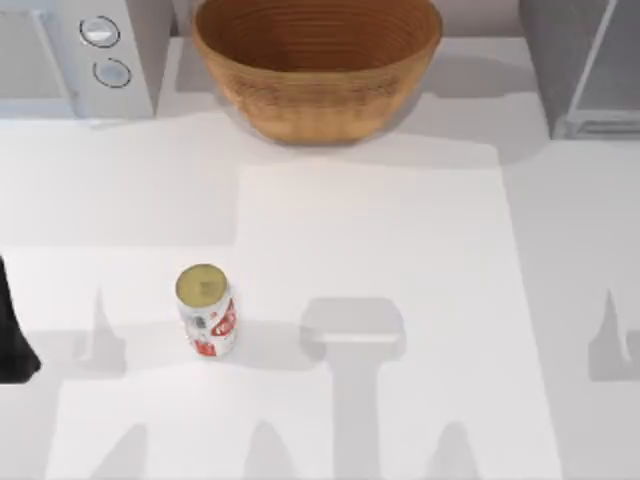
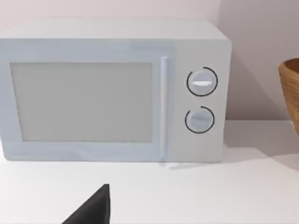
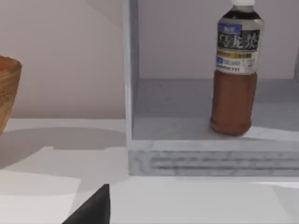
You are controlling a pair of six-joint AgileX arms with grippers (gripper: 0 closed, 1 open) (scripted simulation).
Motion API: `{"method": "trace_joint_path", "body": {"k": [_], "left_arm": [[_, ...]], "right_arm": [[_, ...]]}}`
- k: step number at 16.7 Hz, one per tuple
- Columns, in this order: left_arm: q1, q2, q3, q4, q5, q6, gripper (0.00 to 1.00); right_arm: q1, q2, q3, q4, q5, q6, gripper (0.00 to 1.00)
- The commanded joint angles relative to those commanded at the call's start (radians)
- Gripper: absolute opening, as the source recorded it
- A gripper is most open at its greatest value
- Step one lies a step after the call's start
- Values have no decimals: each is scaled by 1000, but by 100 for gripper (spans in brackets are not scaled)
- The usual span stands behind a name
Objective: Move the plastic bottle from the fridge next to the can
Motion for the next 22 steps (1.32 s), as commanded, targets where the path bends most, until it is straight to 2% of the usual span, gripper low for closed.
{"method": "trace_joint_path", "body": {"k": [5, 9, 22], "left_arm": [[0, 0, 0, 0, 0, 0, 100], [0, 0, 0, 0, 0, 0, 100], [0, 0, 0, 0, 0, 0, 100]], "right_arm": [[-13, 63, 44, 54, -9, 1, 100], [-48, 295, 180, 221, -46, 6, 100], [-200, 1721, 761, 941, -217, 17, 100]]}}
